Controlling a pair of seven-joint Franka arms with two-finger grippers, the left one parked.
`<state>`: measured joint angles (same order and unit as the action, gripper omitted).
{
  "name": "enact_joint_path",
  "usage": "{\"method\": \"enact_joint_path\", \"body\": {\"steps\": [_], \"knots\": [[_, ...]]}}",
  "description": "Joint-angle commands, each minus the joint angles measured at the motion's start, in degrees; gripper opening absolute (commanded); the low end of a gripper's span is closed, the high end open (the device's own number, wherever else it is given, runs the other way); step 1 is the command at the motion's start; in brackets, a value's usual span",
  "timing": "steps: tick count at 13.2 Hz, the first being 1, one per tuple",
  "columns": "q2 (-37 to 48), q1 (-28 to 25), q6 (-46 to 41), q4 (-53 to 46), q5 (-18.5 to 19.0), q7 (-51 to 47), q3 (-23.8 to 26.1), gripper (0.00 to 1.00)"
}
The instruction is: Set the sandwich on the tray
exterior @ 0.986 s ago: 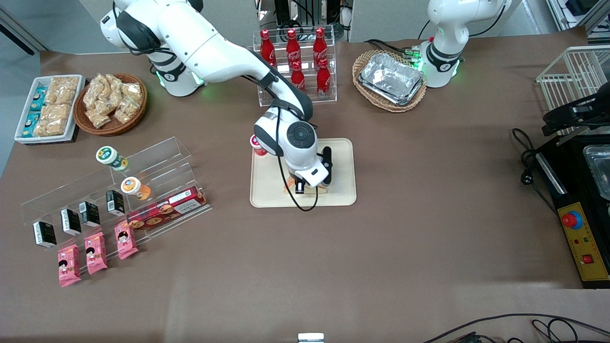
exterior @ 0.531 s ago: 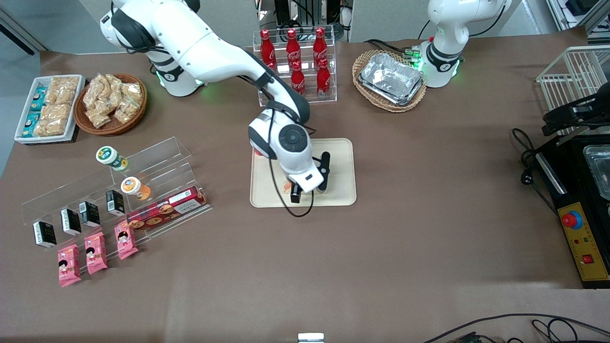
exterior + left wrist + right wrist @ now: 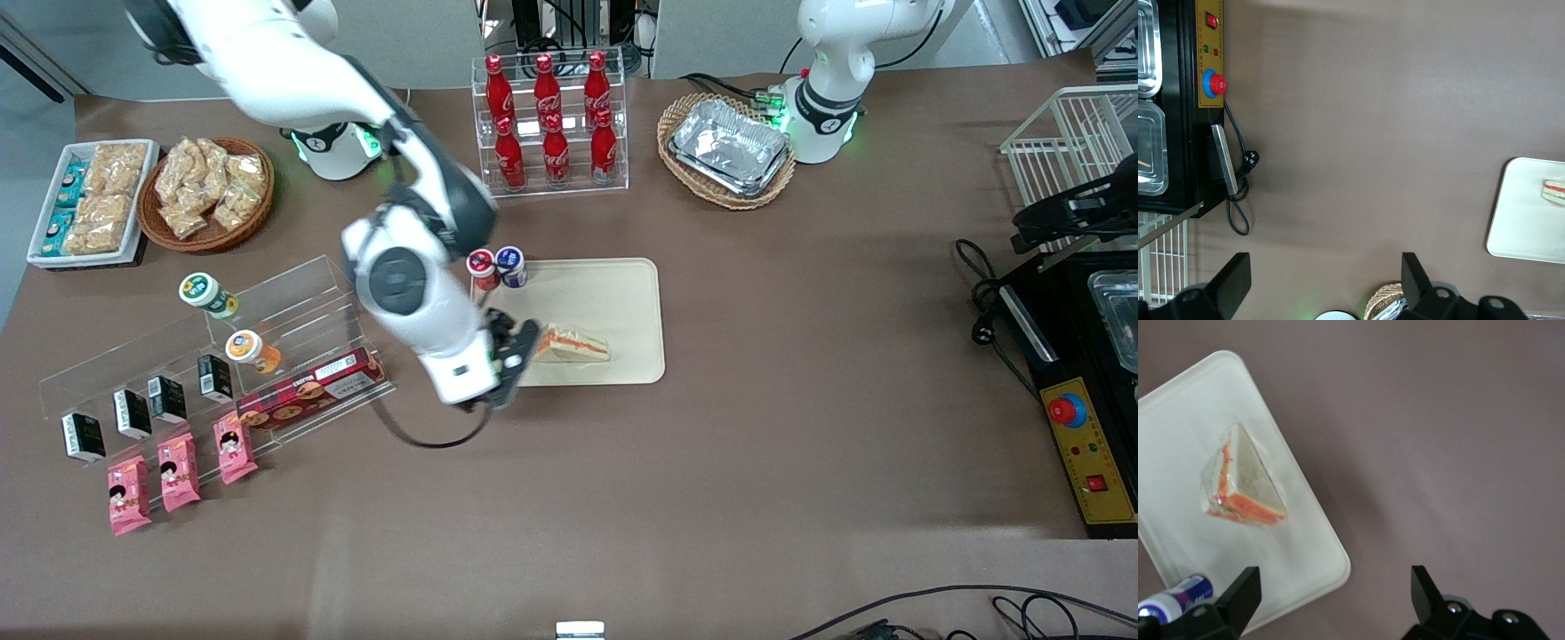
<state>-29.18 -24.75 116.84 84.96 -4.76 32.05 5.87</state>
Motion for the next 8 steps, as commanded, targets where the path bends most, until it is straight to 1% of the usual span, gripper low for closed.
{"method": "enact_joint_path", "body": {"steps": [1,3,5,8], "knots": [[4.9,5.5,-6.2,-0.1,-2.9,-7.8,0.4,1.00],[7.1,7.3,-11.5,-1.5,-2.3,-13.1,-0.6,1.00],[9.0,7.5,-15.8,-2.4,-1.8,-15.2,-5.0,1.00],[13.0,7.5,-17.7,-2.3,-1.7,-18.3,-12.3,1.00]]}}
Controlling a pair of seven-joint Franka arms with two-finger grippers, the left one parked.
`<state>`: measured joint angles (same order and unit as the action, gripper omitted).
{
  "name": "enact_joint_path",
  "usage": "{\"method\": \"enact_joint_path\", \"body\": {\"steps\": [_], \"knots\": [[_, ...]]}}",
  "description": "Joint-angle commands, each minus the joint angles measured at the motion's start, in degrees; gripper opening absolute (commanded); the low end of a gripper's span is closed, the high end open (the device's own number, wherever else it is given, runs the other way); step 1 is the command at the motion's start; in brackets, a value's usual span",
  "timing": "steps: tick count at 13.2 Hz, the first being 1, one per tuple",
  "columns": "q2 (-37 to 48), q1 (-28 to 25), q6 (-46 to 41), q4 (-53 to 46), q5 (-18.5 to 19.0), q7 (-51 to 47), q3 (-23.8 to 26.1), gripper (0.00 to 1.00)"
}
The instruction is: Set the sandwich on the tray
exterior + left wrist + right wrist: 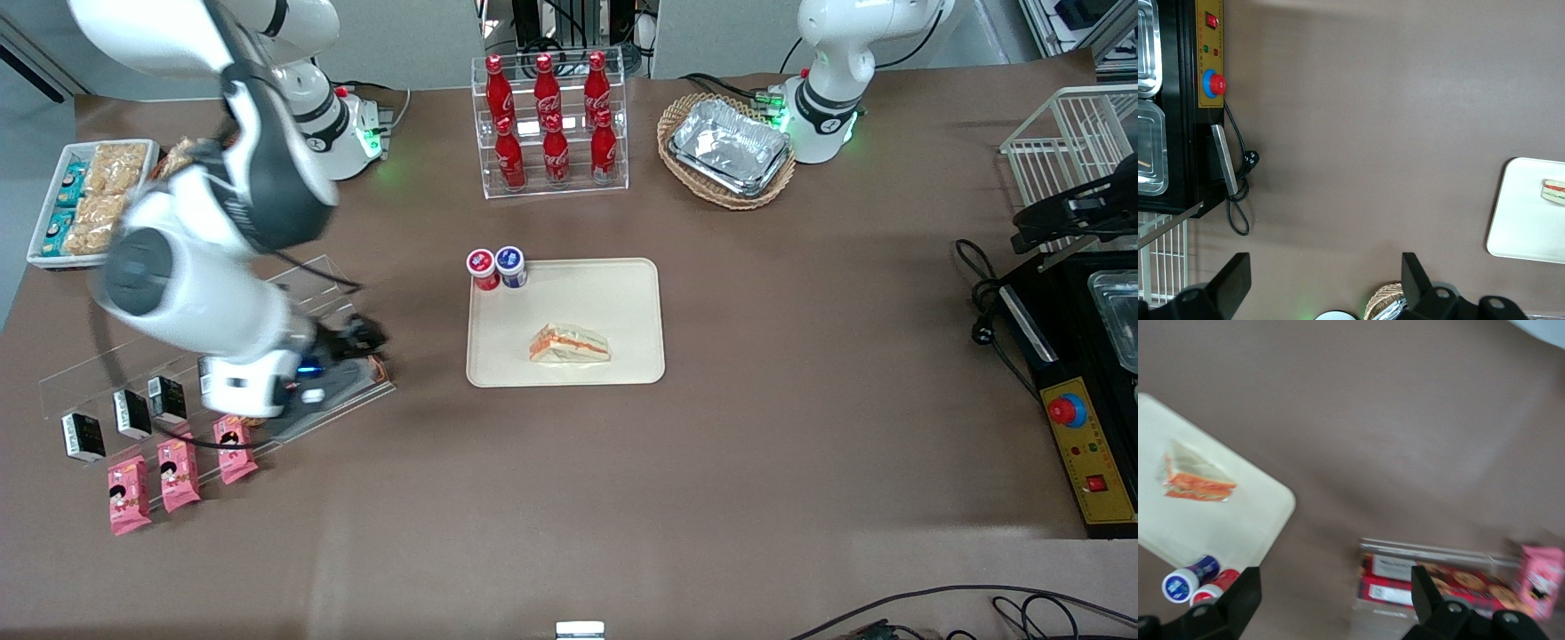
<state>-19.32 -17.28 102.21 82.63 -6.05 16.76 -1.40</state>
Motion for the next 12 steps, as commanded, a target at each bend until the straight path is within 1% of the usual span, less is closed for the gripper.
{"method": "enact_joint_path", "body": {"steps": [1,2,4,6,8,12], "knots": [[3.7,0.0,-3.9,0.0,-0.4,-3.4,-7.4,1.00],[3.9,0.1,-4.0,-0.1,-0.5,-4.6,-9.0,1.00],[4.0,0.1,-4.1,-0.2,-0.1,-9.4,-10.5,1.00],[4.6,0.1,-6.7,-1.2,3.0,-11.7,-11.3,1.00],[5.8,0.5,-9.4,-1.2,2.9,-15.0,-12.9,1.00],[6.3,0.7,-9.5,-1.2,2.7,-15.4,-14.7,1.00]]}}
